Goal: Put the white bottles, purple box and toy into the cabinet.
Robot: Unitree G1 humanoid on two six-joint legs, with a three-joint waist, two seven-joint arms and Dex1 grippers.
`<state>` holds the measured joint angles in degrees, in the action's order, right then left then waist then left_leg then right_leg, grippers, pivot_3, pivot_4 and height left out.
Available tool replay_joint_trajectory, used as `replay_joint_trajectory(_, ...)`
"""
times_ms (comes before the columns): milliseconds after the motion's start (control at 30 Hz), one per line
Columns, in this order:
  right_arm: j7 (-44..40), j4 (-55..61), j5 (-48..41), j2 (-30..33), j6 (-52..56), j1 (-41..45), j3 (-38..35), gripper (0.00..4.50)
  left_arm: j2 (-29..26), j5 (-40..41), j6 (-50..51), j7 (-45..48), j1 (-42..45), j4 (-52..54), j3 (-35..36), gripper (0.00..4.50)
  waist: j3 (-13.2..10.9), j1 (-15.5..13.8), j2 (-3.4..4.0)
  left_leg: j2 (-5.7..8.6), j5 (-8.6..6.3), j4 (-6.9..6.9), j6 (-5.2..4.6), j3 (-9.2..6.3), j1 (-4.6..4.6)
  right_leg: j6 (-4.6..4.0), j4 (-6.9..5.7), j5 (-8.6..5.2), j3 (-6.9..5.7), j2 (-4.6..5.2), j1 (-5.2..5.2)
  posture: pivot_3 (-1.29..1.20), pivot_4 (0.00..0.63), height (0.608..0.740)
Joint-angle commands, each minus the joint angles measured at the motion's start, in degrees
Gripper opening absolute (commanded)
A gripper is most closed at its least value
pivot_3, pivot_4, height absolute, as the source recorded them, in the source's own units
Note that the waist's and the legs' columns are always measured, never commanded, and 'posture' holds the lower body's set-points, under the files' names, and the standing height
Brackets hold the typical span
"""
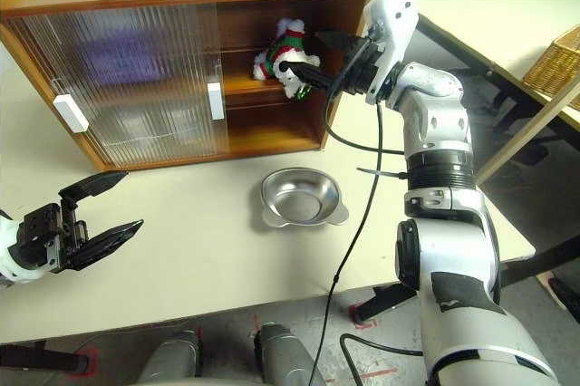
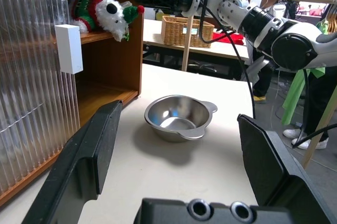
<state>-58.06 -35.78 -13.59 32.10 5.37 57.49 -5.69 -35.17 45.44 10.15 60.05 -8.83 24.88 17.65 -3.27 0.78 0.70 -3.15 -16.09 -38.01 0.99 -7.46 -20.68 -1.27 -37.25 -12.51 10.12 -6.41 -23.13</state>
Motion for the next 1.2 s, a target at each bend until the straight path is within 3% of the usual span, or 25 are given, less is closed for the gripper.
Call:
replay_joint_trajectory(33,-0.42,2.21,-1.55,-0.28,0.20,-0.49,-0.62,2.72,-0.28,-0.18,0.09,0.37,-0.14,-0.20,0.13,4.50,0.00,0.02,0.00,0.00,0.01,0.00,-0.01,0.00,0.02,0.00,0.00,0.00,0.00,-0.01,0.01,0.03,0.067,0.740)
replay_joint_trajectory(267,-2.43,4.84,-3.54,1.02,1.31,-2.48,-0.95,0.06,-0.45,-0.15,0.18,0.48,-0.25,-0.10,0.24,4.50,0.00,0.05,0.00,-0.02,0.00,0.02,-0.01,0.00,0.28,-0.01,0.01,-0.02,0.00,-0.07,0.25,0.02,0.067,0.740)
replay_joint_trajectory(600,-6.99,12.27,-6.72,3.18,8.00,-8.45,0.06,0.02,-0.63,-0.08,0.26,1.06,-0.03,-0.31,0.20,4.50,0.00,0.15,0.00,0.03,0.01,0.01,0.00,0.17,0.32,-0.02,0.02,-0.05,0.00,-0.09,0.31,0.01,0.060,0.740)
replay_joint_trajectory(1200,-4.29,6.39,-0.93,1.73,3.26,-6.28,3.69,0.02,-0.62,-0.17,0.29,1.01,-0.11,0.03,0.42,4.50,0.00,0.36,0.00,-0.01,0.00,0.04,-0.01,0.07,0.50,0.00,0.02,-0.05,-0.01,-0.16,0.47,0.03,0.060,0.740)
